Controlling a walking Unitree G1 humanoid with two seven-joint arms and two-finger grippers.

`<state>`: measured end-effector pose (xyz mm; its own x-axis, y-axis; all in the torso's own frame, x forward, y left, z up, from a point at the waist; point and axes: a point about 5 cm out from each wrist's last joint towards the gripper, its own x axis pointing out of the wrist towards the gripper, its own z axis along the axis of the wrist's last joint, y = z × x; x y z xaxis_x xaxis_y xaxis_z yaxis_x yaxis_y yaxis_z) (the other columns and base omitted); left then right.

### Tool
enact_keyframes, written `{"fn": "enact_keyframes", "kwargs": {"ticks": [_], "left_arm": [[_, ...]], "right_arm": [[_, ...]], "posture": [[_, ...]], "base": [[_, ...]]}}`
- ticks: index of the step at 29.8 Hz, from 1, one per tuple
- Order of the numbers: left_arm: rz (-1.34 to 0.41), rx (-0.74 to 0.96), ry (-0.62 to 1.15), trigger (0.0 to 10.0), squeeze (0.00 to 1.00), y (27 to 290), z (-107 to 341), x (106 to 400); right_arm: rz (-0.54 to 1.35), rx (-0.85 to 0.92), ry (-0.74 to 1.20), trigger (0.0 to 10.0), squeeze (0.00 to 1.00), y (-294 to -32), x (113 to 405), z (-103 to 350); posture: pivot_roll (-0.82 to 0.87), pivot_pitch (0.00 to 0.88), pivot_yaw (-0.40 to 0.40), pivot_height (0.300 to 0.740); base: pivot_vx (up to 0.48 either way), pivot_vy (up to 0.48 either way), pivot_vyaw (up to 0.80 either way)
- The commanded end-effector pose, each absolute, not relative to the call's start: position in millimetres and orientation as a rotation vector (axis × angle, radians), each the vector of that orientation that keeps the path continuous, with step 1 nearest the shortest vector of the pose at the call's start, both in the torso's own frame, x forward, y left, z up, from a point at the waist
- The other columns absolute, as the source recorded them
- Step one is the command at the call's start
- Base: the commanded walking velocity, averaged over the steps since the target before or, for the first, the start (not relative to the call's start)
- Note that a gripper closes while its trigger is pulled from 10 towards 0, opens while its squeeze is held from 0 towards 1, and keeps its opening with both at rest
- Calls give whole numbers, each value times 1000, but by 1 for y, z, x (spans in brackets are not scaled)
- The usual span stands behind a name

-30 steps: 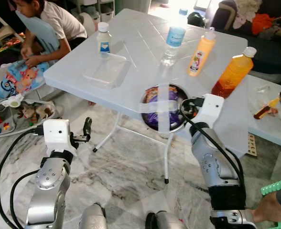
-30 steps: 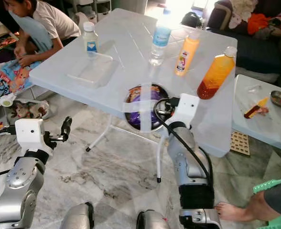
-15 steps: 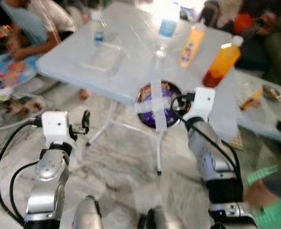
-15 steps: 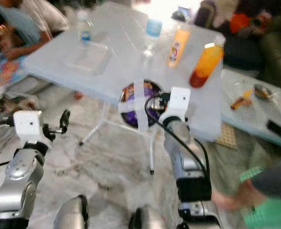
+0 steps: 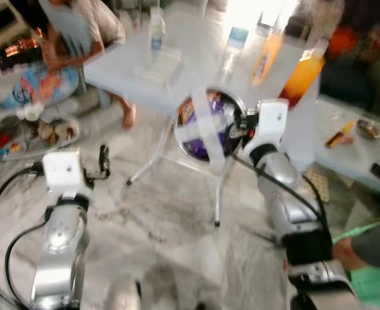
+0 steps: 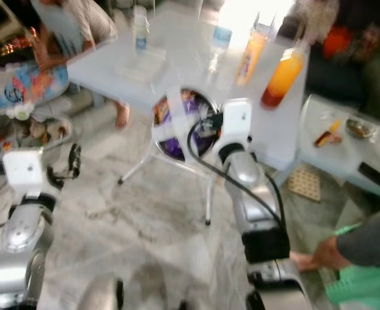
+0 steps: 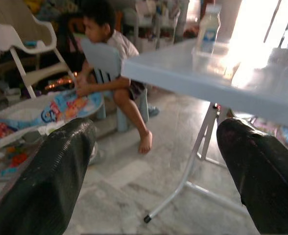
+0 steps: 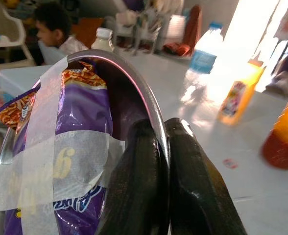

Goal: Restocking fridge

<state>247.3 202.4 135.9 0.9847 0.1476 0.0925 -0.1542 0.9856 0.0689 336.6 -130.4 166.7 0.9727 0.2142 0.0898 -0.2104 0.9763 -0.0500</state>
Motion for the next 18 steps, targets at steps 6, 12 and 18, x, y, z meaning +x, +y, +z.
{"fn": "enact_keyframes", "kwargs": {"ticks": [6,12,18], "left_arm": [[177,126,-82,10000,0,211,137,234],[257,162,-84,10000,0,214,136,233],[220,184,-26,10000,0,211,123,228]], "right_arm": [[224,-53,-138,10000,0,-125,334,169],[194,-81,-167,10000,0,-132,330,174],[119,-83,-173,10000,0,-151,324,174]], "posture": [[148,46,-147,740],[126,32,-139,740],[85,20,-98,740]], "base": [[0,0,800],[0,0,800],[0,0,800]]}}
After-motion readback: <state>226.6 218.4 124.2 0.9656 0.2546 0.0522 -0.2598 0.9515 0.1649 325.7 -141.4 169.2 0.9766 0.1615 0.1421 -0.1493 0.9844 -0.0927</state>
